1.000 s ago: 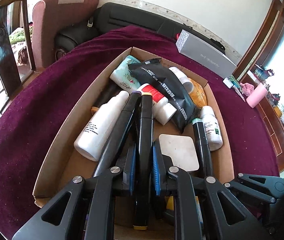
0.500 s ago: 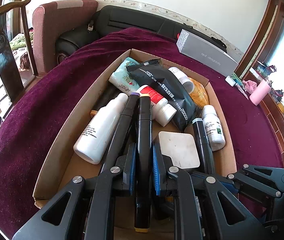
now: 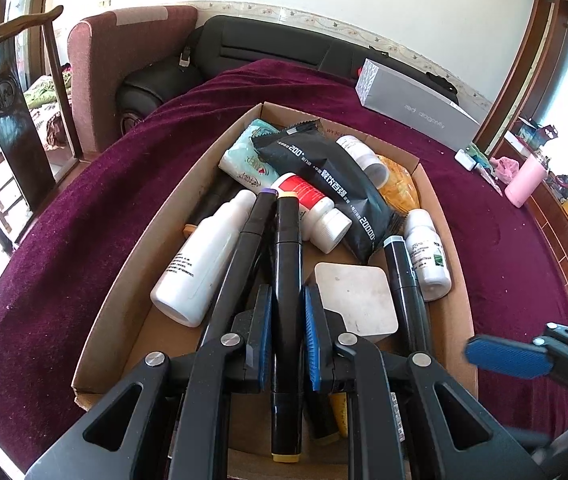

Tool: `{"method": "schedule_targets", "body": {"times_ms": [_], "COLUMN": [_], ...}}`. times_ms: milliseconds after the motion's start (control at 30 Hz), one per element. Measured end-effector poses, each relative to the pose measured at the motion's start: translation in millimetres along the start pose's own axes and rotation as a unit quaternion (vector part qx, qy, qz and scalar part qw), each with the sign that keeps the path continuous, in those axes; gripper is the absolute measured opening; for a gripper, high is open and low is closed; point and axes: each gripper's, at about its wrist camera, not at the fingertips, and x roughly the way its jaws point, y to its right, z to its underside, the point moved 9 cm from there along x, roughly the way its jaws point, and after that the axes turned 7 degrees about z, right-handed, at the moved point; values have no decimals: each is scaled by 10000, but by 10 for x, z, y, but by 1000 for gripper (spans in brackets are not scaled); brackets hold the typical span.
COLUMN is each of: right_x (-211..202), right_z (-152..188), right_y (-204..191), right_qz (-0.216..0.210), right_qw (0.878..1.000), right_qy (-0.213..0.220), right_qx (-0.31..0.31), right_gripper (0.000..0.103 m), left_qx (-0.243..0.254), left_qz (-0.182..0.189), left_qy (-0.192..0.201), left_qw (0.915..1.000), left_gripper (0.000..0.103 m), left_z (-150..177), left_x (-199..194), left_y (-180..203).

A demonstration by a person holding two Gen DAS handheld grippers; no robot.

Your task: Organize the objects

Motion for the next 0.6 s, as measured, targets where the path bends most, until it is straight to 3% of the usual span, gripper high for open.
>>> {"method": "schedule_targets", "body": {"times_ms": [600], "right_x": [-375], "right_z": [169], "right_y": [592], "right_qz": [-285], "right_qw": [9927], "right_qy": [299], "right_qx": [1130], "right_gripper": [54], "left_qx": [462], "left_qz": [-131], "left_qy": [466], "left_qw": [9978], "left_gripper": [13], "left_z": [-146], "left_x": [-408], "left_y": [387]}}
